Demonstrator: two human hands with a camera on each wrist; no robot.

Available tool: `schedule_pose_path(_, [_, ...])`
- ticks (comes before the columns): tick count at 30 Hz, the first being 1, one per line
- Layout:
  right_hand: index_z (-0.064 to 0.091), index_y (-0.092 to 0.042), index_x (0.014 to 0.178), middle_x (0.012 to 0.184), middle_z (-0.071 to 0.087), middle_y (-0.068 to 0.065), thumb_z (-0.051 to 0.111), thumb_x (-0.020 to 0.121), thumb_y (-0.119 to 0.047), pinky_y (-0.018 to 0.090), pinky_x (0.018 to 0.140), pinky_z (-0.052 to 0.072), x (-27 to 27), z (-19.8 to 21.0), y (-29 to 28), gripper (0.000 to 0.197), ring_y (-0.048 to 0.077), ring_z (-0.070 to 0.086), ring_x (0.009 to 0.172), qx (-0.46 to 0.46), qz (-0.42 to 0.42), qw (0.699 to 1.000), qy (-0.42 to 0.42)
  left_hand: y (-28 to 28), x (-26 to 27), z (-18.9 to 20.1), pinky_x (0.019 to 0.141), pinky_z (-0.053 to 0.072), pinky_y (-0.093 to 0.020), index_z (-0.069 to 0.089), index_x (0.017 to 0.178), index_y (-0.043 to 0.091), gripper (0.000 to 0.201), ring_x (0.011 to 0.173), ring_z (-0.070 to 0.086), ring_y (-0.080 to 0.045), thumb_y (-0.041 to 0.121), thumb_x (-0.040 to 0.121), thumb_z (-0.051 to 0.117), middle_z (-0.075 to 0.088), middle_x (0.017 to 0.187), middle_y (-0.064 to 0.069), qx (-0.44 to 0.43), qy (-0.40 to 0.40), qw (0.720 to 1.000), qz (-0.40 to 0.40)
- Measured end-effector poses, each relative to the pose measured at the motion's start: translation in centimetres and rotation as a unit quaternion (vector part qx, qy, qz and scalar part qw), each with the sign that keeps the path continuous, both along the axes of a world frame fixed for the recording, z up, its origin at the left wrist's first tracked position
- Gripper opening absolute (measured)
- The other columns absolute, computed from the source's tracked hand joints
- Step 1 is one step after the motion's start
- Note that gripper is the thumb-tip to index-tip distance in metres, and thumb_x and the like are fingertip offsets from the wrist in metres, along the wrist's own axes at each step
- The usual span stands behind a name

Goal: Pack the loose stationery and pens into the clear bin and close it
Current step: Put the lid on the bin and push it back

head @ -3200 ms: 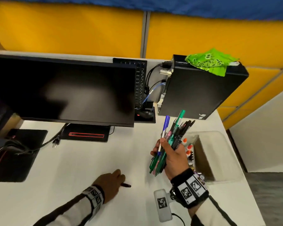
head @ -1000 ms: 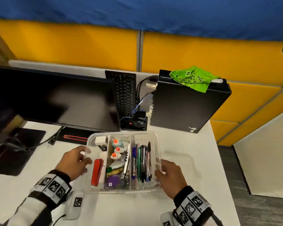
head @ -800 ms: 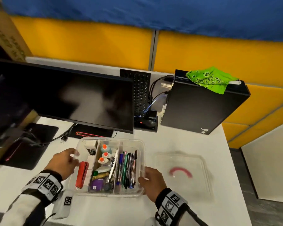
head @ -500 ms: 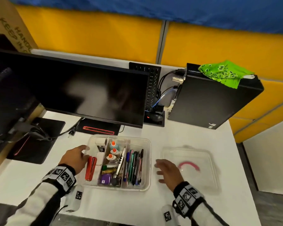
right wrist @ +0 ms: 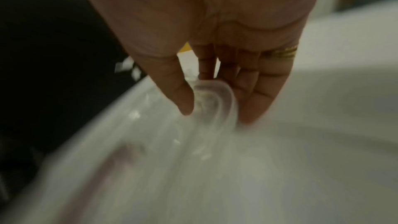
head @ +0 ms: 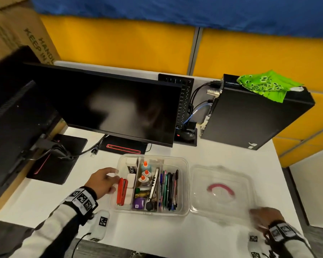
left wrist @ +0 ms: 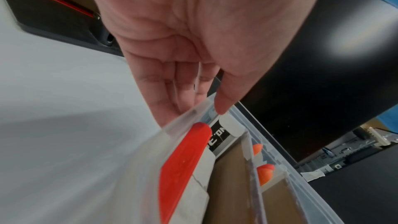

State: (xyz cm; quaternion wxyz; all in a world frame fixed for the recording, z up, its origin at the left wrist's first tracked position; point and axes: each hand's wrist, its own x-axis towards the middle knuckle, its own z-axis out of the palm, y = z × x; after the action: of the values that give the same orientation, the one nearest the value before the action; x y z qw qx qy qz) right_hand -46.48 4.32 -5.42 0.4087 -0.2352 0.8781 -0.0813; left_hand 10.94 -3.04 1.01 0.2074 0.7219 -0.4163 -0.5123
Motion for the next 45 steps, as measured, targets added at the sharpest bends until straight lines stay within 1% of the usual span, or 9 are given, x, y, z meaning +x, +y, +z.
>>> schedule_pose_path(3, [0.061,0.005,0.091,0.082,0.062,0.021,0.066,0.087,0.002,0.043,0.074,0.060,2.4,6.6,-0.2,0.007,0.031,0.061,0.072,-0.182,-0.159,0.964,-0.112,0.1,0.0,0.6,0.082,0.061,-0.045,0.063,0.114,0.017,0.021,0.075,0.069,-0.026,0.016,0.094,0.067,0.076,0.097,-0.010,-0.021,-0.035,0.999,-0.034])
schedule_pose_path(6, [0.050,0.001,0.070,0.066,0.049,0.023,0.065,0.079,0.010,0.023,0.050,0.052,8.5,13.5,-1.0,0.020,0.033,0.053,0.061,-0.355,-0.049,0.932,-0.048,-0.1,-1.2,3.1,0.089,0.055,-0.035,0.064,0.117,0.023,0.025,0.098,0.067,-0.019,0.030,0.093,0.068,0.067,0.113,0.004,-0.141,-0.144,0.976,-0.080])
schedule_pose_path(10, [0.053,-0.019,0.065,0.052,0.048,0.001,0.075,0.067,-0.001,0.014,0.047,0.033,20.6,18.4,-0.9,0.029,0.011,0.043,0.048,-0.435,0.187,0.880,0.033,-0.2,-5.7,8.4,0.083,0.056,-0.031,0.066,0.118,0.030,0.058,0.097,0.072,-0.020,0.071,0.077,0.061,0.074,0.111,0.000,-0.129,0.109,0.978,-0.125])
schedule_pose_path(13, [0.054,-0.025,0.078,0.062,0.049,-0.014,0.072,0.071,-0.026,0.016,0.054,0.035,29.9,18.6,-0.6,0.018,0.003,0.043,0.055,-0.412,0.377,0.829,0.001,0.1,-9.2,9.4,0.085,0.060,-0.038,0.055,0.134,0.022,0.063,0.095,0.072,-0.025,0.055,0.082,0.067,0.071,0.119,-0.008,-0.033,0.299,0.939,-0.168])
schedule_pose_path(18, [0.067,-0.021,0.096,0.090,0.068,-0.003,0.071,0.082,-0.041,0.025,0.076,0.051,34.2,17.0,-1.6,0.025,0.011,0.062,0.081,-0.350,0.499,0.762,-0.216,0.9,-6.8,8.4,0.072,0.057,-0.040,0.062,0.103,-0.004,0.029,0.075,0.068,-0.027,0.011,0.082,0.075,0.070,0.091,-0.023,-0.150,0.231,0.960,-0.057])
schedule_pose_path(24, [0.051,-0.030,0.130,0.130,0.048,-0.003,0.070,0.079,-0.060,0.041,0.095,0.048,25.1,10.1,-4.8,0.063,0.023,0.049,0.115,-0.262,0.367,0.886,0.108,0.3,-0.5,3.4,0.068,0.062,-0.044,0.070,0.099,0.007,0.031,0.065,0.066,-0.020,0.024,0.078,0.086,0.068,0.084,-0.008,-0.108,-0.025,0.994,0.001])
schedule_pose_path(27, [0.053,-0.023,0.127,0.115,0.064,0.006,0.075,0.078,-0.057,0.038,0.083,0.056,22.7,7.3,-5.0,0.063,0.025,0.065,0.097,-0.168,0.247,0.953,-0.050,0.0,-0.3,1.0,0.080,0.049,-0.032,0.069,0.118,0.020,0.051,0.082,0.061,-0.018,0.047,0.076,0.082,0.065,0.088,0.002,-0.080,-0.138,0.985,-0.061])
schedule_pose_path(37, [0.065,-0.026,0.109,0.107,0.070,0.004,0.061,0.096,-0.040,0.046,0.063,0.064,23.3,6.6,-2.9,0.019,0.025,0.070,0.092,-0.177,0.111,0.955,-0.211,-0.2,-1.1,-1.1,0.108,0.043,-0.038,0.043,0.145,0.031,0.070,0.113,0.063,-0.021,0.066,0.084,0.045,0.066,0.129,-0.004,-0.062,0.009,0.994,-0.086])
schedule_pose_path(45, [0.056,-0.014,0.105,0.110,0.066,0.019,0.059,0.099,-0.023,0.043,0.060,0.062,22.4,6.5,-1.5,0.010,0.038,0.070,0.089,-0.153,0.052,0.954,-0.252,2.0,-1.4,-2.4,0.083,0.058,-0.046,0.059,0.116,0.026,0.042,0.084,0.072,-0.021,0.056,0.086,0.062,0.076,0.090,-0.004,-0.048,0.126,0.990,0.032])
